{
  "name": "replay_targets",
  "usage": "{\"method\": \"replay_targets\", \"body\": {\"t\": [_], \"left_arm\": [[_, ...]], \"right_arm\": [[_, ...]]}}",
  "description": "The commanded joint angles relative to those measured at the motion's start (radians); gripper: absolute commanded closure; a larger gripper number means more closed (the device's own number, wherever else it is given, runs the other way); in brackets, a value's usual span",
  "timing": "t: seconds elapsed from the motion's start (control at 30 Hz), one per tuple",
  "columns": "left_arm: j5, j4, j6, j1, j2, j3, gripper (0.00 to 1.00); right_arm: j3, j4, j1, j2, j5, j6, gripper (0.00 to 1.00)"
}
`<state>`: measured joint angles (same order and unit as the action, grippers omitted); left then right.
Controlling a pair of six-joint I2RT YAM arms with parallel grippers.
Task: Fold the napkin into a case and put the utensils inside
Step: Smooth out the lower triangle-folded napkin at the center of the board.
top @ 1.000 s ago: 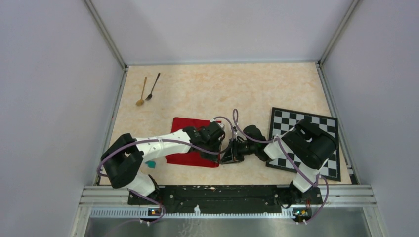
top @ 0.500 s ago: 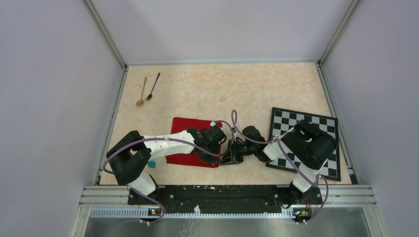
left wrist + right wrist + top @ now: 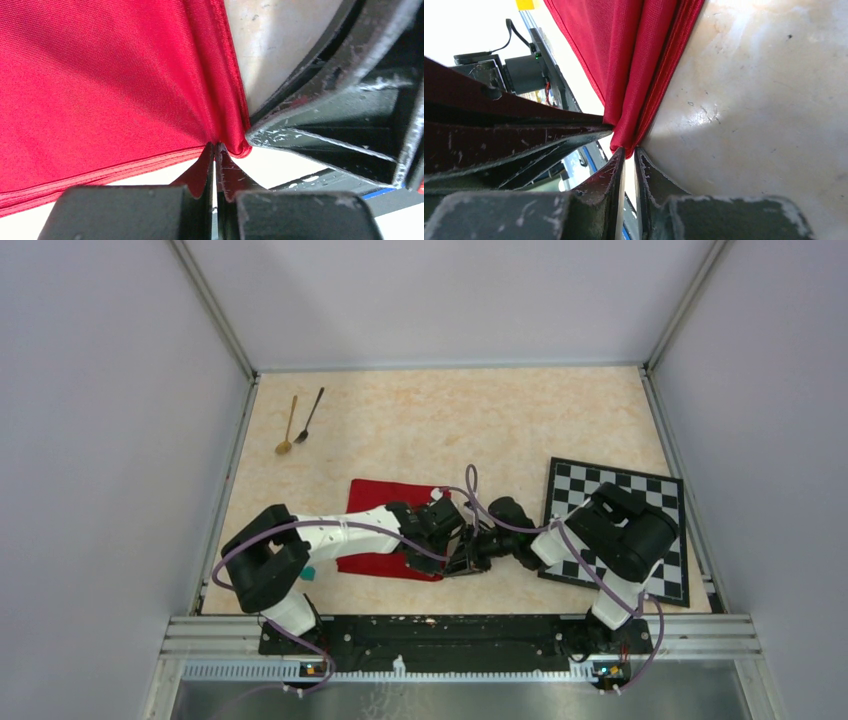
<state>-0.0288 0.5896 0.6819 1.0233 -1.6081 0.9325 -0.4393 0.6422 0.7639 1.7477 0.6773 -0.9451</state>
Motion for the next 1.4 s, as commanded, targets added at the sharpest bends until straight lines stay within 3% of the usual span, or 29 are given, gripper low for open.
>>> {"method": "replay_targets", "body": {"t": [0.0,1.07,1.17,1.2,1.27,1.37], "left_arm": [[-0.022,0.047,0.017,0.025,0.015,0.057,0.98],[0.019,0.054,0.044,0.079,-0.043,0.109,0.94],[0.024,0.042,0.047,0.081,-0.040,0.097,0.86],[0.024,0.042,0.048,0.082,-0.033,0.097,0.80],[0.023,0.042,0.050,0.082,-0.002,0.098,0.60],[0.008,0.044,0.046,0.081,0.080,0.096,0.49]], "right_arm": [[0.000,0.021,0.015,0.030,-0.027,0.011,0.89],[0.020,0.057,0.015,0.051,-0.042,-0.012,0.91],[0.030,0.008,0.008,0.017,-0.077,-0.001,0.87],[0.037,-0.010,0.003,0.004,-0.086,0.003,0.86],[0.055,-0.029,-0.009,-0.025,-0.091,0.008,0.82],[0.082,-0.053,-0.022,-0.068,-0.098,0.010,0.74]]}}
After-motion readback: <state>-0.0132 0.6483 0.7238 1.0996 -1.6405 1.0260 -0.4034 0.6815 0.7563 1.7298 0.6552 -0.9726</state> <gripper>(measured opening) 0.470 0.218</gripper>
